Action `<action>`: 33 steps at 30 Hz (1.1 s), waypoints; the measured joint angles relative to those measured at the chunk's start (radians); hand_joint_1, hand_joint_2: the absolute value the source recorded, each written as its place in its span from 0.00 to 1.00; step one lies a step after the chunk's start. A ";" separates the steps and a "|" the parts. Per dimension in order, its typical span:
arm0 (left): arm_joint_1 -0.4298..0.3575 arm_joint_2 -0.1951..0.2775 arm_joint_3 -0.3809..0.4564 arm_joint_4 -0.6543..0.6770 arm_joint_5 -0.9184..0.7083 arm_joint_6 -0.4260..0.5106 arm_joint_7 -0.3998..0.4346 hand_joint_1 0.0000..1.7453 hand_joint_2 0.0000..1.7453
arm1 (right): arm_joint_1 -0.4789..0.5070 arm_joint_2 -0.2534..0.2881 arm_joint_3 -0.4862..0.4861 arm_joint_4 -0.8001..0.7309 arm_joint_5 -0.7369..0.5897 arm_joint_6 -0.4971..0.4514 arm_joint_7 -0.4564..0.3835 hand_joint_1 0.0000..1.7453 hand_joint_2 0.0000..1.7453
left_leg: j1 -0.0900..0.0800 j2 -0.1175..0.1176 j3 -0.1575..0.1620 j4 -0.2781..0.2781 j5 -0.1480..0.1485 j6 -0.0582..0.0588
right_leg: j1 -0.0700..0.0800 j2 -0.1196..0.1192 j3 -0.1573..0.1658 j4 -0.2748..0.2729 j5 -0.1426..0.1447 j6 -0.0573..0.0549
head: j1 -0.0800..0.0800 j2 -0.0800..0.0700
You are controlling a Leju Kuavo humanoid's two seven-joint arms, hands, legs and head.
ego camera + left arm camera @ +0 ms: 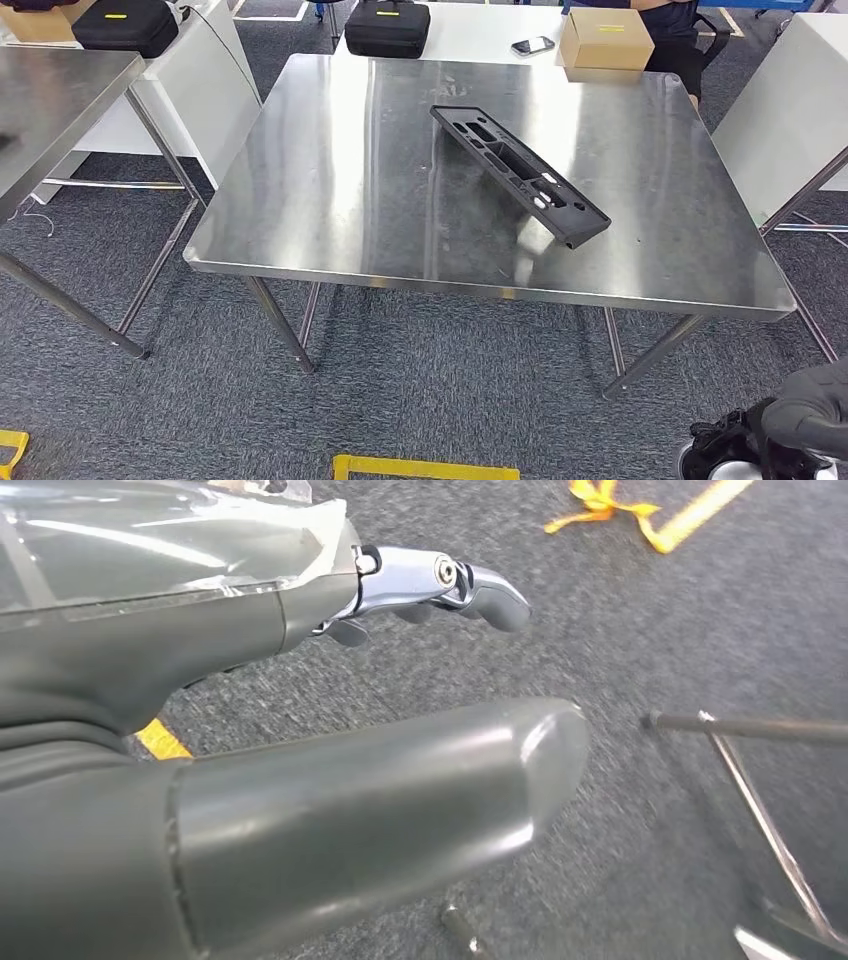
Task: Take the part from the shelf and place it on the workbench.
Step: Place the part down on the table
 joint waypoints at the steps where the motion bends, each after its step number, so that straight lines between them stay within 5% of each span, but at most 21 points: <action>1: 0.000 0.000 0.000 -0.005 -0.011 -0.010 -0.002 0.00 0.00 | 0.005 0.007 -0.004 -0.002 0.002 0.000 -0.002 0.00 0.00 | 0.003 0.000 -0.010 0.031 -0.039 -0.007 | -0.005 -0.002 -0.009 -0.001 0.010 -0.009 | -0.002 0.000; 4: -0.009 0.000 0.000 -0.007 -0.046 -0.049 -0.016 0.00 0.00 | 0.029 0.028 -0.023 -0.013 0.008 0.000 -0.004 0.00 0.00 | 0.017 0.001 -0.045 0.205 -0.183 -0.027 | -0.008 -0.005 -0.044 0.001 0.041 -0.018 | -0.006 0.000; 6: -0.021 0.001 0.002 -0.006 -0.061 -0.068 -0.028 0.00 0.00 | 0.047 0.042 -0.037 -0.024 0.011 0.000 -0.004 0.00 0.00 | 0.027 0.002 -0.033 0.263 -0.179 -0.037 | -0.009 -0.006 -0.068 0.007 0.059 -0.011 | -0.006 0.000; 8: -0.035 0.003 0.003 -0.005 -0.069 -0.081 -0.035 0.00 0.00 | 0.064 0.054 -0.051 -0.038 0.011 0.000 -0.003 0.00 0.00 | 0.038 0.002 0.042 0.190 -0.124 -0.046 | -0.014 -0.007 -0.094 0.023 0.072 -0.001 | -0.006 0.000; 11: -0.052 0.005 0.004 -0.005 -0.074 -0.091 -0.038 0.00 0.00 | 0.079 0.066 -0.066 -0.062 0.010 0.000 -0.001 0.00 0.00 | 0.038 -0.005 0.156 0.022 -0.124 -0.050 | -0.012 -0.008 -0.127 0.051 0.083 0.016 | -0.008 0.000; 15: -0.061 0.004 0.006 -0.008 -0.078 -0.100 -0.039 0.00 0.00 | 0.089 0.072 -0.074 -0.080 0.011 0.000 -0.001 0.00 0.00 | 0.029 -0.006 0.143 -0.002 -0.128 -0.023 | -0.011 -0.007 -0.146 0.058 0.100 0.045 | -0.007 0.000; 16: -0.063 0.003 0.006 -0.011 -0.078 -0.102 -0.039 0.00 0.00 | 0.093 0.074 -0.076 -0.084 0.011 0.000 -0.001 0.00 0.00 | 0.028 -0.003 0.132 -0.004 -0.120 -0.008 | -0.012 -0.005 -0.157 0.069 0.090 0.047 | -0.006 0.000; 18: -0.065 0.000 0.008 -0.016 -0.078 -0.105 -0.039 0.00 0.00 | 0.097 0.075 -0.081 -0.091 0.011 0.000 -0.001 0.00 0.00 | 0.027 0.004 0.106 -0.007 -0.098 0.016 | -0.014 -0.002 -0.189 0.141 0.024 0.036 | -0.002 0.000; 20: -0.066 0.000 0.009 -0.019 -0.078 -0.106 -0.039 0.00 0.00 | 0.099 0.076 -0.087 -0.094 0.010 0.000 -0.001 0.00 0.00 | 0.022 0.009 0.076 -0.006 -0.074 0.025 | -0.012 0.001 -0.225 0.269 -0.059 0.025 | 0.002 0.000; 21: -0.066 0.000 0.010 -0.020 -0.078 -0.107 -0.039 0.00 0.00 | 0.100 0.077 -0.088 -0.095 0.010 0.000 -0.001 0.00 0.00 | 0.020 0.011 0.061 -0.006 -0.062 0.026 | -0.011 0.002 -0.231 0.321 -0.078 0.027 | 0.002 0.000; 23: -0.066 -0.001 0.011 -0.020 -0.078 -0.111 -0.039 0.00 0.00 | 0.102 0.077 -0.090 -0.095 0.006 0.000 0.001 0.00 0.00 | 0.015 0.013 0.031 -0.004 -0.035 0.025 | -0.009 0.003 -0.196 0.336 -0.057 0.043 | 0.002 0.000; 25: -0.066 -0.002 0.013 -0.020 -0.078 -0.116 -0.038 0.00 0.00 | 0.102 0.073 -0.090 -0.095 -0.003 0.001 0.004 0.00 0.00 | 0.013 0.013 0.007 -0.003 -0.012 0.021 | -0.007 0.003 -0.095 0.216 -0.016 0.051 | 0.003 0.000; 26: -0.066 -0.003 0.016 -0.020 -0.077 -0.118 -0.038 0.00 0.00 | 0.100 0.069 -0.090 -0.095 -0.010 0.001 0.006 0.00 0.00 | 0.011 0.013 -0.001 -0.003 -0.001 0.017 | -0.002 0.004 -0.036 0.131 -0.015 0.046 | 0.003 0.000; 28: -0.064 -0.005 0.022 -0.020 -0.070 -0.119 -0.037 0.00 0.00 | 0.095 0.058 -0.089 -0.094 -0.026 0.002 0.006 0.00 0.00 | 0.008 0.013 -0.008 -0.005 0.020 0.007 | 0.007 0.005 0.031 0.019 -0.032 0.031 | 0.001 0.000; 31: -0.053 -0.006 0.030 -0.021 -0.048 -0.109 -0.036 0.00 0.00 | 0.089 0.040 -0.089 -0.089 -0.046 0.003 0.005 0.00 0.00 | 0.010 0.010 -0.016 -0.003 0.029 -0.010 | 0.003 0.002 0.019 0.000 -0.020 0.008 | -0.001 0.000; 33: -0.040 -0.006 0.031 -0.022 -0.025 -0.090 -0.035 0.00 0.00 | 0.086 0.031 -0.087 -0.083 -0.059 0.003 0.002 0.00 0.00 | 0.015 0.005 -0.034 0.055 -0.050 -0.020 | -0.007 -0.002 -0.002 -0.001 0.004 -0.012 | -0.004 0.000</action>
